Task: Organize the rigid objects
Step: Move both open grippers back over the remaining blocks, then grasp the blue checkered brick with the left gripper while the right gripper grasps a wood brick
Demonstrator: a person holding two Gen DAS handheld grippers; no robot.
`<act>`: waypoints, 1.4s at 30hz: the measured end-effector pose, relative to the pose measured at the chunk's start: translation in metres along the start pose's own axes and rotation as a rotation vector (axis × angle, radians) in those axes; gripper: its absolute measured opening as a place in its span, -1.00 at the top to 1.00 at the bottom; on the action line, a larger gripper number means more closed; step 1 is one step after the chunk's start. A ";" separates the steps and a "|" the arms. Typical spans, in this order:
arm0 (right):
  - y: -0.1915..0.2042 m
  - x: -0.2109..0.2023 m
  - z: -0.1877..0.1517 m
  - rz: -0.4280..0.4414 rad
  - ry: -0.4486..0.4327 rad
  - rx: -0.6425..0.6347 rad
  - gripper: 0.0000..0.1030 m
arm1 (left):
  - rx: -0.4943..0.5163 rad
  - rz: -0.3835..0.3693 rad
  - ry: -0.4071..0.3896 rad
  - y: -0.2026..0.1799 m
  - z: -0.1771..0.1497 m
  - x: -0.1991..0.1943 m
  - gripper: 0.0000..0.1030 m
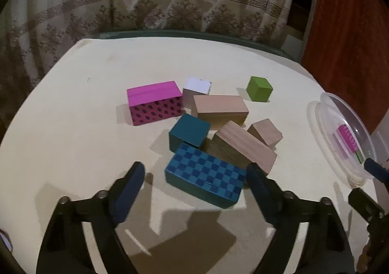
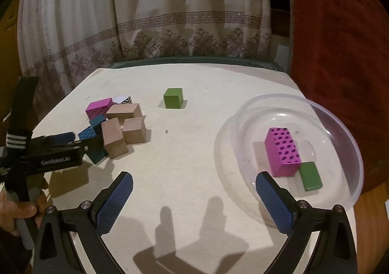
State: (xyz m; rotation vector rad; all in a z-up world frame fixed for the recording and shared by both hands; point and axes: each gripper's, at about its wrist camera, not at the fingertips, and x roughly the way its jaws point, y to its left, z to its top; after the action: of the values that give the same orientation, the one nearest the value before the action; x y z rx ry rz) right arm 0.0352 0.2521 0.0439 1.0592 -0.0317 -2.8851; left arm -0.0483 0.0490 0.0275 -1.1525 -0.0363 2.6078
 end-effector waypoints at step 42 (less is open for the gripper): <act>0.108 0.095 0.035 0.164 0.139 -0.181 -0.35 | -0.080 0.062 -0.098 0.059 -0.015 -0.053 -0.33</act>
State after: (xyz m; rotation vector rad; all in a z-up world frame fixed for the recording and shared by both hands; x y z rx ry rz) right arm -0.0537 0.1373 0.0142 1.1606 0.1396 -2.6059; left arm -0.0182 -0.0231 0.0469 -1.0668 -0.1284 2.7384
